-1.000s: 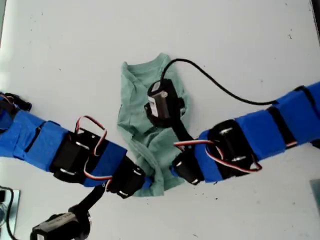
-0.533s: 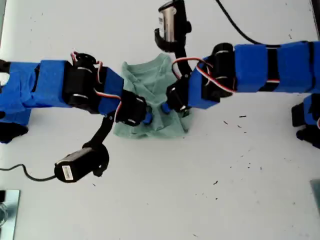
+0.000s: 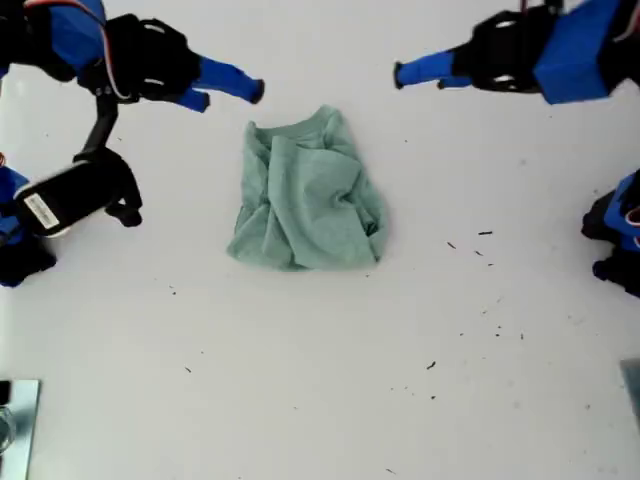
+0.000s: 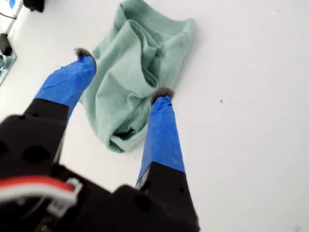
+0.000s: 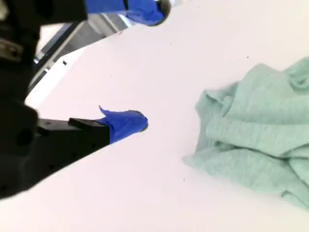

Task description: Fold t shirt

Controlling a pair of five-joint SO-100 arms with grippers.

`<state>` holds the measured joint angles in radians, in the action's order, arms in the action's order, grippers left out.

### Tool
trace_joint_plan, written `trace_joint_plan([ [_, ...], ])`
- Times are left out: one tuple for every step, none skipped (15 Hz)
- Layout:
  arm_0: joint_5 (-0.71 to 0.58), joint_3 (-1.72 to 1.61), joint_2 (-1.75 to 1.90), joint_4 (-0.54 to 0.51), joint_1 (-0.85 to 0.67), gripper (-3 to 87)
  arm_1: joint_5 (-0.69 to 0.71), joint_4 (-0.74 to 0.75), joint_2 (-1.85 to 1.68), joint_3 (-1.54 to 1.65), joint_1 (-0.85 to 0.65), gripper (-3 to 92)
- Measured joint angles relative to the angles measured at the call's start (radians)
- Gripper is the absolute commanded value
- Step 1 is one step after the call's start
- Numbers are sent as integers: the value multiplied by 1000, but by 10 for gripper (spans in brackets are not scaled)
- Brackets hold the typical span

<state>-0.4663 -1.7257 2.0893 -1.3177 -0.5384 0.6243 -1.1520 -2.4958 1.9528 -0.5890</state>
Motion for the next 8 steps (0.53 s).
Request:
trace_joint_plan([
  [0,-130,100,40,-15,281,-9,-9,-143,118,-3,244],
  [8,-270,202,86,-15,274,-20,-14,-278,242,8,242],
  [26,-408,305,150,-9,251,-40,-18,-420,377,34,237],
  [57,-558,419,221,18,182,-64,-29,-574,517,67,223],
  [107,-723,546,311,72,145,-97,-52,-744,660,104,218],
  [160,-900,699,396,135,117,-132,-94,-899,778,143,217],
  [255,-1081,874,442,209,84,-163,-129,-959,842,175,215],
  [350,-1252,1063,446,270,31,-187,-146,-980,905,207,201],
])
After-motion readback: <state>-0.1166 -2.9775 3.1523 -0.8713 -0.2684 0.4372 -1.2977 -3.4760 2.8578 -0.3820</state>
